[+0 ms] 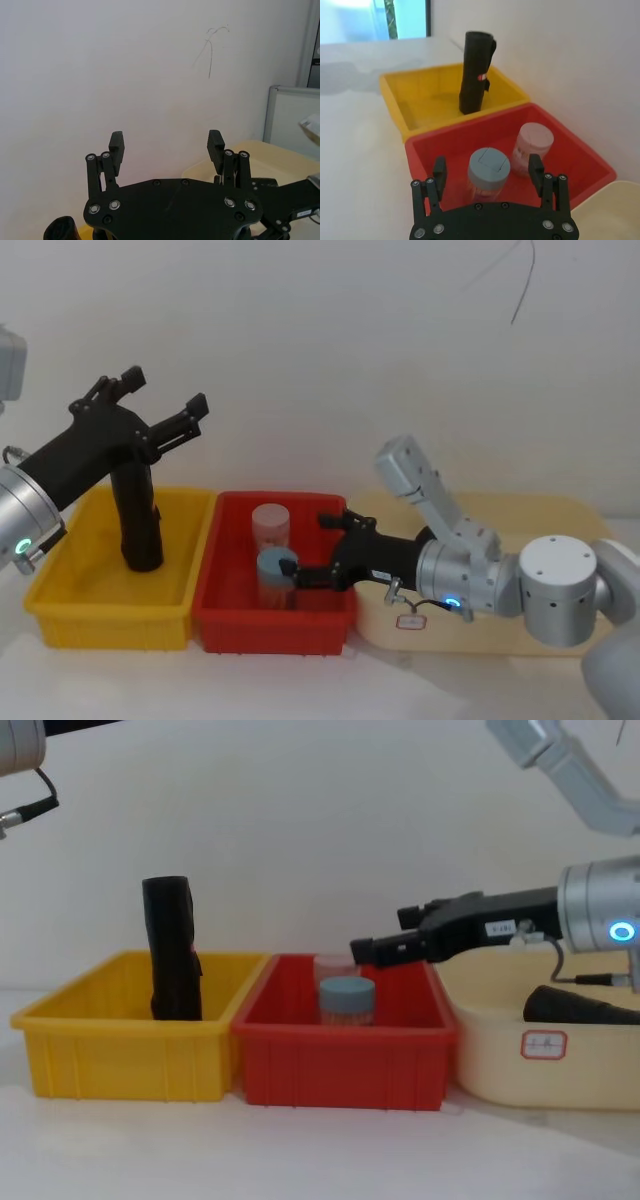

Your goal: Pick up the garbage bag with the one hand and transfer it to the other hand.

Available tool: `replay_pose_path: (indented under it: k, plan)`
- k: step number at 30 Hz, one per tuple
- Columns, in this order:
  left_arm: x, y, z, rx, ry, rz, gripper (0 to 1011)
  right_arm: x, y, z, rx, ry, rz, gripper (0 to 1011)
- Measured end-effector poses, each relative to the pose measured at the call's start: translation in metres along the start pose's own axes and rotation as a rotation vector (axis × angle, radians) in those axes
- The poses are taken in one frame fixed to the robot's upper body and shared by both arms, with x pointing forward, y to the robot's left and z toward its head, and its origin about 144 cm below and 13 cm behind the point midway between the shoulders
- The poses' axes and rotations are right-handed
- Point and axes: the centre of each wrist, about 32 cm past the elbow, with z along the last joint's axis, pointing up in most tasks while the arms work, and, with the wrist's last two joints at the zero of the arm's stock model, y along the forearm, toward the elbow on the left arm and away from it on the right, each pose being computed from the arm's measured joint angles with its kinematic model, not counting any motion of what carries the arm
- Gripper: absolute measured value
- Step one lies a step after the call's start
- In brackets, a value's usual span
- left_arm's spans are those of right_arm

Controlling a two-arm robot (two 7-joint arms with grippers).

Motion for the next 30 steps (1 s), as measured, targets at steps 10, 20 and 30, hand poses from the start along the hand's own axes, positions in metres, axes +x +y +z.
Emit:
replay_pose_path:
  k: [10,20,30]
  plan:
    - [0.001,0.001,0.001,0.002,-0.003,0.005,1001,0.008,0.018,-0.008,-0.041,-0.01,0.033,1001]
    - [0.001,0.002,0.001,0.002,-0.003,0.007,1001,0.014,0.03,-0.015,-0.058,-0.009,0.053,1001]
    - [0.001,0.002,0.001,0.002,-0.004,0.008,1002,0.018,0.039,-0.017,-0.068,-0.012,0.067,1001]
